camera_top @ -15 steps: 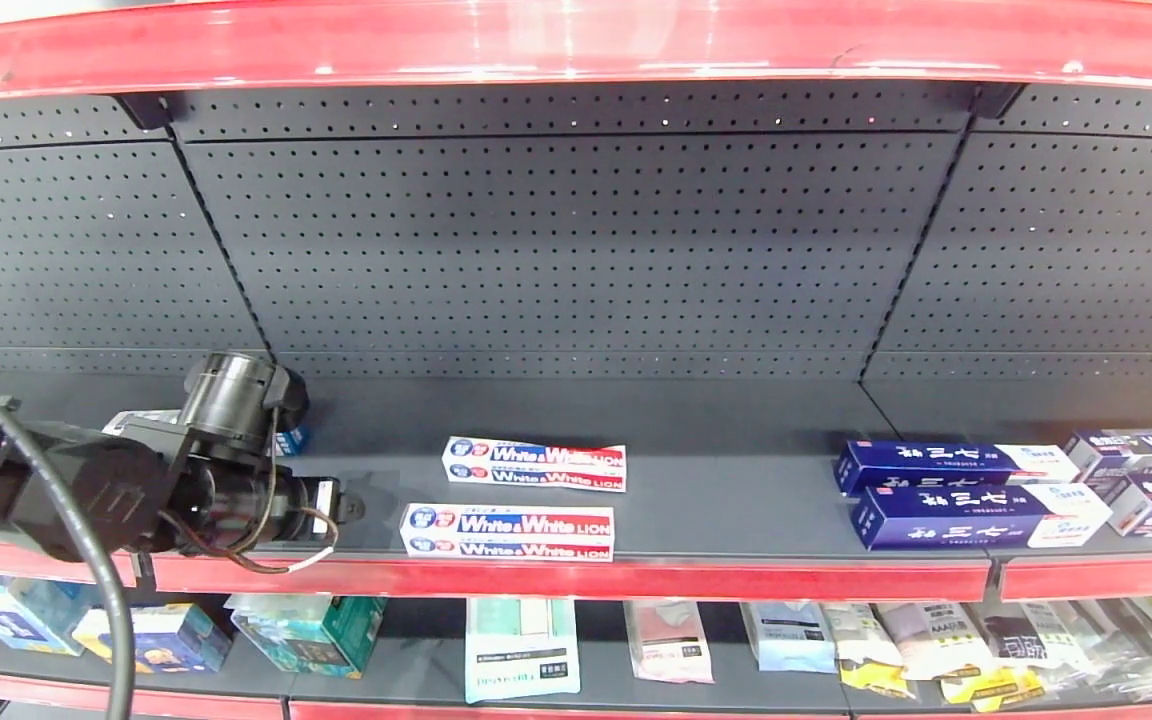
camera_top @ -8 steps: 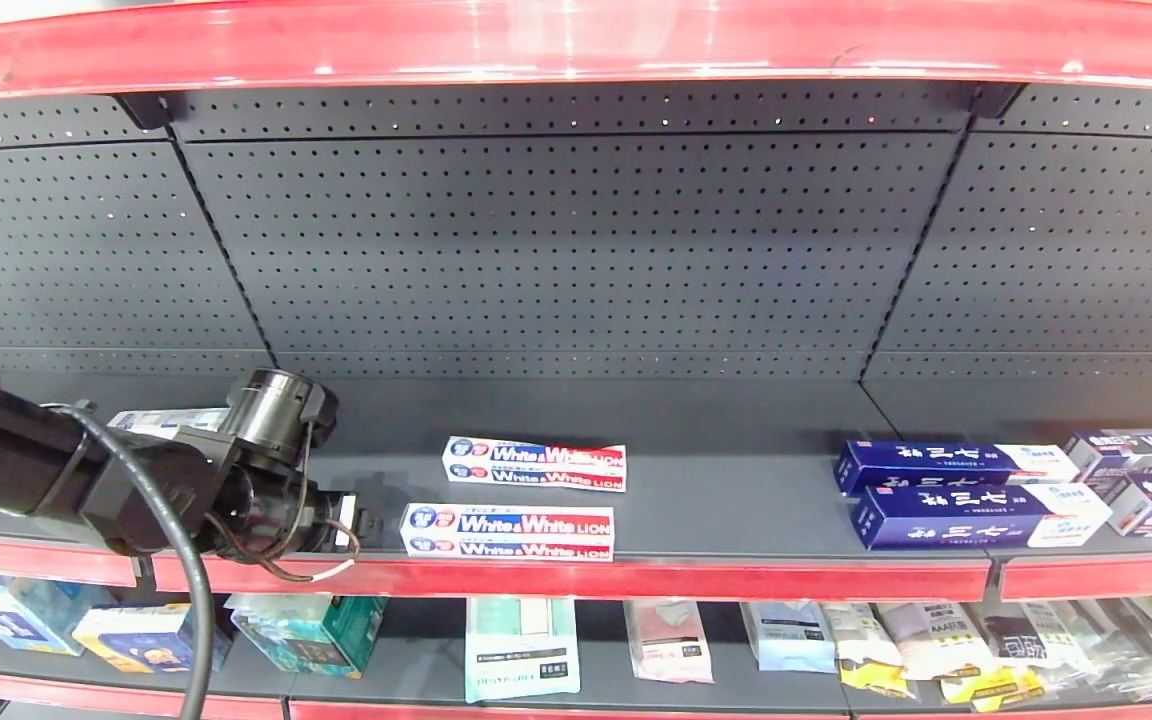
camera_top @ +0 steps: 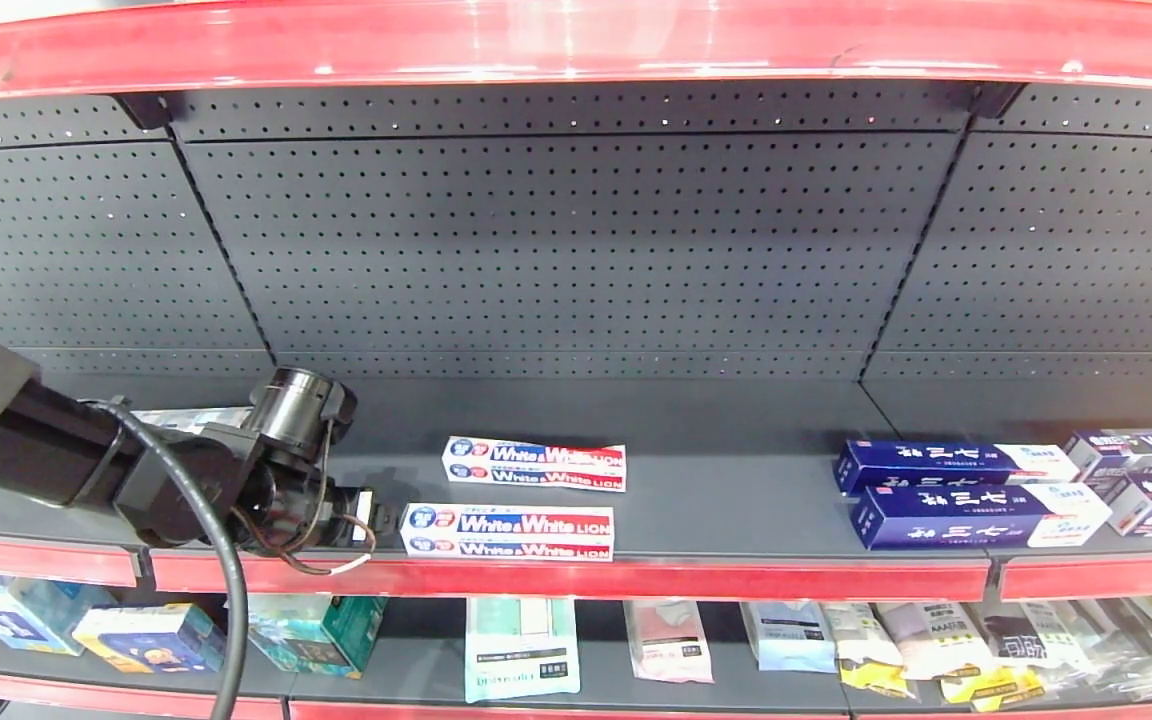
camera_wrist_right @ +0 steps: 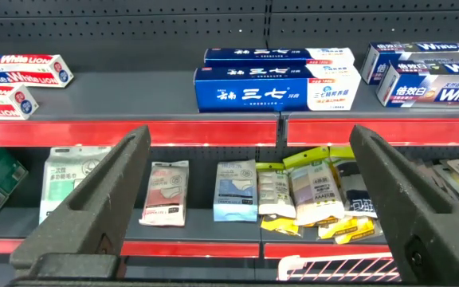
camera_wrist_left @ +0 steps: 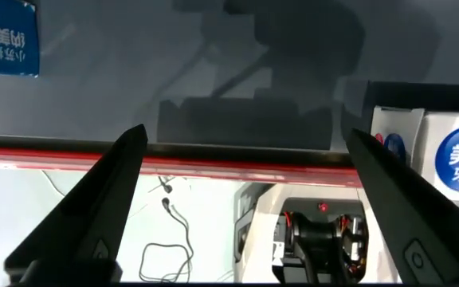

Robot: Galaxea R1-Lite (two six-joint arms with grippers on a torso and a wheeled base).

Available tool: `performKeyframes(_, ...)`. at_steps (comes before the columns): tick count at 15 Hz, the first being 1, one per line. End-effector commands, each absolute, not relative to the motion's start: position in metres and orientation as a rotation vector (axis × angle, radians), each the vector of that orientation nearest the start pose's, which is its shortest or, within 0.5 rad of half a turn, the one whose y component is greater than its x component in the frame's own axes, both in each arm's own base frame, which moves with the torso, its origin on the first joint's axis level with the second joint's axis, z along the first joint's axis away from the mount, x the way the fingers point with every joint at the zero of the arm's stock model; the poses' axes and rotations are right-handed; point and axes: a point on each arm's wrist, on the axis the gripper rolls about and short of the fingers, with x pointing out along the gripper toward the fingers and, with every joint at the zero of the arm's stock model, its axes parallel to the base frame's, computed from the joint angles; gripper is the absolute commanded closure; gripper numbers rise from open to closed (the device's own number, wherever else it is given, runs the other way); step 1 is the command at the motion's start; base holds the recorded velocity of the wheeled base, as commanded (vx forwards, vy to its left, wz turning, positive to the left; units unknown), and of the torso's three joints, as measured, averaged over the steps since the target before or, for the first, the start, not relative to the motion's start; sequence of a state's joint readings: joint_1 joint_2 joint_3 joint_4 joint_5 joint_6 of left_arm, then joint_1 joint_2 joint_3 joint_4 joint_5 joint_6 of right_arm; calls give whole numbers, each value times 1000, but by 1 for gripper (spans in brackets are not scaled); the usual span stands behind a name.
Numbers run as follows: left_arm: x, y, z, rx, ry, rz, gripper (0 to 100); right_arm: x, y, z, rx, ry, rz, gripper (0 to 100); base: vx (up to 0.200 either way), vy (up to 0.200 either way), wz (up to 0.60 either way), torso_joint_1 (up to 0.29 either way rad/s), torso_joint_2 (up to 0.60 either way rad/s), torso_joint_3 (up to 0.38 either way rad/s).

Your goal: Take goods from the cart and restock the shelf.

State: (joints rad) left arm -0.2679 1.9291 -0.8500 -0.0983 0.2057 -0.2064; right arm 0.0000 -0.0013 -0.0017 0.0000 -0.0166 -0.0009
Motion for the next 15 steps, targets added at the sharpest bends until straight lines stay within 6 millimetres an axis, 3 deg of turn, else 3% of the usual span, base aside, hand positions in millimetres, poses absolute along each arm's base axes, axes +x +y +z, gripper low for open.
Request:
performKeyframes(1,302,-78,78,39,952,41,0,-23,0,76,0,-2,-17,0,0,0,0,0,0,0)
performKeyframes(15,307,-88,77,34,942,22,0,-23,0,76,0,-2,-17,0,0,0,0,0,0,0)
